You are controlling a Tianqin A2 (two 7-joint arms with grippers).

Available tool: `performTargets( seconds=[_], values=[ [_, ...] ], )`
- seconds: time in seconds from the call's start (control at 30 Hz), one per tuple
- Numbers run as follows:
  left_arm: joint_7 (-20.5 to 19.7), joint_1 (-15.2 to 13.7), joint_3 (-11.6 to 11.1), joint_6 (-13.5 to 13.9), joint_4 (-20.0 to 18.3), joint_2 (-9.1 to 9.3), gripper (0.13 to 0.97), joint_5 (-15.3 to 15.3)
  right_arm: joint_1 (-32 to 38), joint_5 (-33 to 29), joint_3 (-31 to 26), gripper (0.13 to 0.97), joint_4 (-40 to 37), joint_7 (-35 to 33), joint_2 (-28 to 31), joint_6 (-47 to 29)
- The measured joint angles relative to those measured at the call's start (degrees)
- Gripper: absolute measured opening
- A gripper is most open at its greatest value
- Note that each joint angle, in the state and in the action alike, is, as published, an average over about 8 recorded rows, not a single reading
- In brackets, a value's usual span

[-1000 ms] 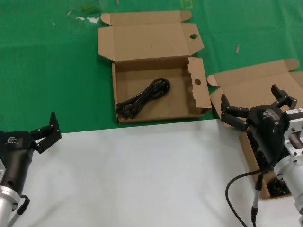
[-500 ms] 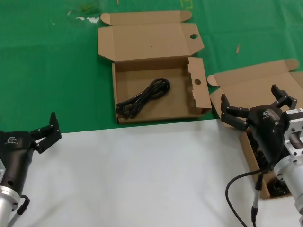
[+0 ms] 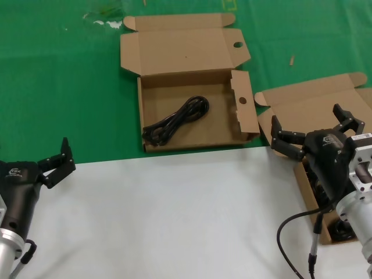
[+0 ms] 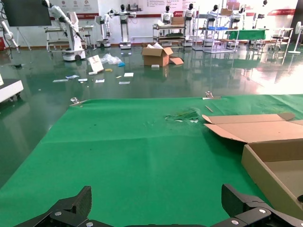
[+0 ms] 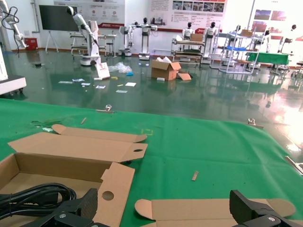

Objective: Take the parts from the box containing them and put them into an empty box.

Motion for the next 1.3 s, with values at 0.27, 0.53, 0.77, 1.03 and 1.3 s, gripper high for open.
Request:
performTargets(
  seconds=[0.27,0.53,0.77,1.03,1.3],
  values=[
    [0.0,0.0,0.0,0.0,0.0,0.0,0.966,0.0,0.0,0.0,0.0,0.966,0.0,0.0,0.0,0.0],
    [0.0,0.0,0.0,0.0,0.0,0.0,0.966,0.0,0.0,0.0,0.0,0.966,0.0,0.0,0.0,0.0],
    [0.0,0.0,0.0,0.0,0.0,0.0,0.966,0.0,0.0,0.0,0.0,0.966,0.0,0.0,0.0,0.0],
    [0.0,0.0,0.0,0.0,0.0,0.0,0.966,0.0,0.0,0.0,0.0,0.966,0.0,0.0,0.0,0.0],
    [0.0,0.0,0.0,0.0,0.0,0.0,0.966,0.0,0.0,0.0,0.0,0.966,0.0,0.0,0.0,0.0]
  ],
)
